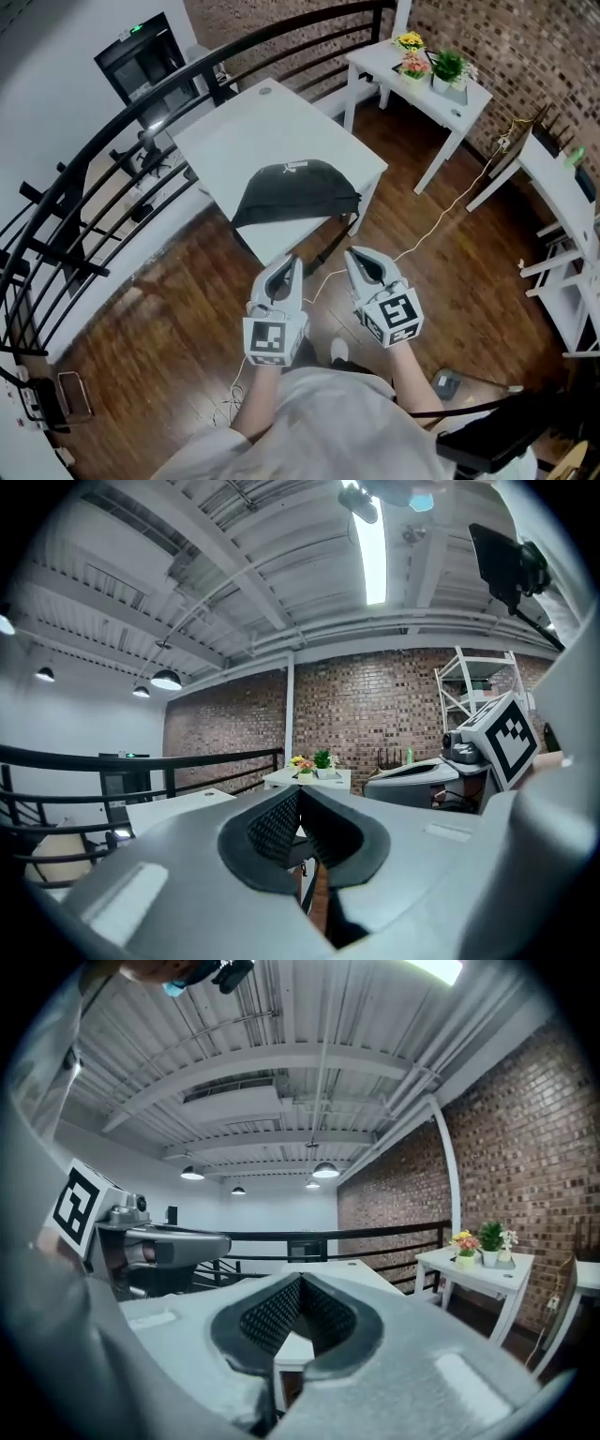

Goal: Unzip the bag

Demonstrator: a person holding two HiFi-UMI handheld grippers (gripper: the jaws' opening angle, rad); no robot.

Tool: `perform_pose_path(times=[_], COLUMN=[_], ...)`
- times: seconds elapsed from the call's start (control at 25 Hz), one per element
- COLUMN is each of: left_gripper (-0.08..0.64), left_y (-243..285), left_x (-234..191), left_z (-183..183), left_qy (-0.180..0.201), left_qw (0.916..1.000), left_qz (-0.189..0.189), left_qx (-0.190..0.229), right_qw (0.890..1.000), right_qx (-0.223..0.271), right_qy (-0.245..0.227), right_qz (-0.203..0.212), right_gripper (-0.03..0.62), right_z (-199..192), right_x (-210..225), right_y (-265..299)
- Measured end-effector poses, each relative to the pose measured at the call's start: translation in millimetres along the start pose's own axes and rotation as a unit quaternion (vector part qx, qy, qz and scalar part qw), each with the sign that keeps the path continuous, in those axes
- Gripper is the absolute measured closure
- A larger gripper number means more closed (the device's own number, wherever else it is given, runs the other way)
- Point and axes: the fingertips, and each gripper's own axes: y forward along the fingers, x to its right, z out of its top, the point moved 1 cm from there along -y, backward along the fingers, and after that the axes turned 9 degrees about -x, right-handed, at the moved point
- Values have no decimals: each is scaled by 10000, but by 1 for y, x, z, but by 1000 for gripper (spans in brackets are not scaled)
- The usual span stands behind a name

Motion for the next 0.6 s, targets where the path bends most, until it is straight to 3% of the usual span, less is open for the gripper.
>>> perform_pose_path(times=[0.12,0.32,0.44,0.6], left_gripper=[541,541,541,541], left_y=[33,95,136,184], left_x=[-12,-11,-3,9], left_z=[1,-30,-60,-102], left_qy=[40,37,-104,-272], left_qw=[9994,9931,9870,9817], left_qz=[-304,-916,-1203,-1277], left_qx=[-175,-725,-1059,-1385], right_qw=[9991,9928,9893,9867], right_qx=[-44,-662,-957,-1341], right_qy=[305,536,547,455], right_qz=[-299,-843,-952,-794], right_gripper=[604,604,604,604], right_z=[-13,-73,-102,-142], right_x=[32,92,131,170], right_y=[20,41,49,62])
